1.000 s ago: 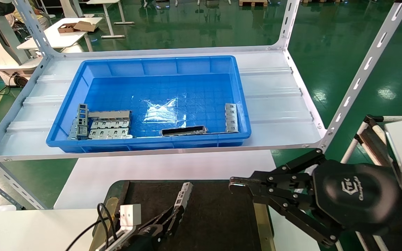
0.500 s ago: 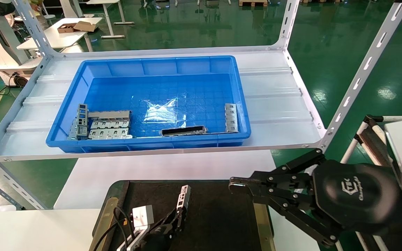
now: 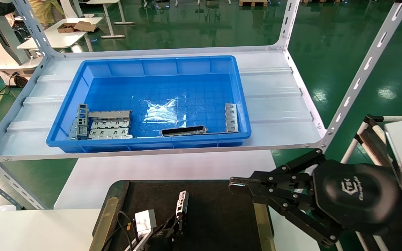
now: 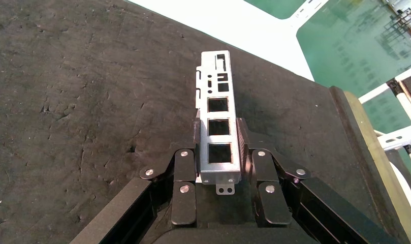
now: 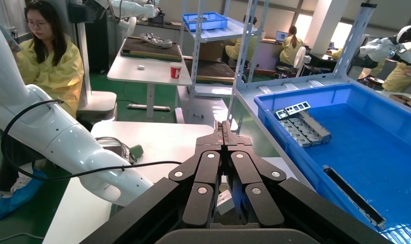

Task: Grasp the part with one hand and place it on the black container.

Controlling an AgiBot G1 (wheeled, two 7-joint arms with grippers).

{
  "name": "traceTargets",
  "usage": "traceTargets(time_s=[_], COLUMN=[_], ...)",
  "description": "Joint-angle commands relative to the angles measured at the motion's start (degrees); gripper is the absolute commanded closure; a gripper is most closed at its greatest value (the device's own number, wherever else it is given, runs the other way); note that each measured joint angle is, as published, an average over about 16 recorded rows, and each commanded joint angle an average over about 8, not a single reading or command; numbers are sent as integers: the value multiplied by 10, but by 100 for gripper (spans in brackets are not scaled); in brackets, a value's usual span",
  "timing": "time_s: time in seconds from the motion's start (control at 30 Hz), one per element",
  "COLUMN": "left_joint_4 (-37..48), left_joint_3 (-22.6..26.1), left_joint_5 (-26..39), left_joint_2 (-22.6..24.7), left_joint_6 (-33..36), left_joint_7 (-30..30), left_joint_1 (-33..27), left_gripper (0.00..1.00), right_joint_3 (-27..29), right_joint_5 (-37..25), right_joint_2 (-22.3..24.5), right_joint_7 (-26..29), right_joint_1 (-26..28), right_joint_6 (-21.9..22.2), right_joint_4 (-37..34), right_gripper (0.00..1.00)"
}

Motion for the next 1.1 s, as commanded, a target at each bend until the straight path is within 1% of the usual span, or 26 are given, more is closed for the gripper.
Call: traceTargets(time_s=[0.03, 0.07, 0.1, 0.13, 0.17, 0.5, 0.7, 0.8, 0.93, 1.1], left_joint_4=[1, 1, 1, 0, 0, -19, -55, -83, -129, -170], left_joint_3=[8, 12, 16, 21, 26, 78, 109, 123, 137, 140], left_joint_5=[-12, -19, -26, -34, -42, -133, -183, -201, -216, -221], left_joint_2=[0, 0, -1, -2, -2, -14, -35, -55, -94, -149], left_joint_6=[-8, -12, -16, -20, -24, -63, -81, -82, -70, -22], left_joint_7=[5, 9, 12, 16, 20, 67, 97, 110, 124, 129], left_joint_1=[-2, -3, -5, -6, -7, -28, -42, -47, -52, -63], left_gripper=[42, 29, 17, 7, 0, 0, 0, 0, 0, 0], right_joint_3=[0, 0, 0, 0, 0, -1, -1, -1, -1, -1], right_joint_5=[0, 0, 0, 0, 0, 0, 0, 1, 1, 1], right_joint_2=[0, 0, 0, 0, 0, 0, 0, 0, 0, 0], right_joint_7=[0, 0, 0, 0, 0, 0, 0, 0, 0, -1], right_joint_1=[0, 0, 0, 0, 0, 0, 0, 0, 0, 0], right_joint_6=[0, 0, 0, 0, 0, 0, 0, 0, 0, 0], right_joint_4=[0, 0, 0, 0, 0, 0, 0, 0, 0, 0], right_gripper=[29, 16, 7, 1, 0, 0, 0, 0, 0, 0])
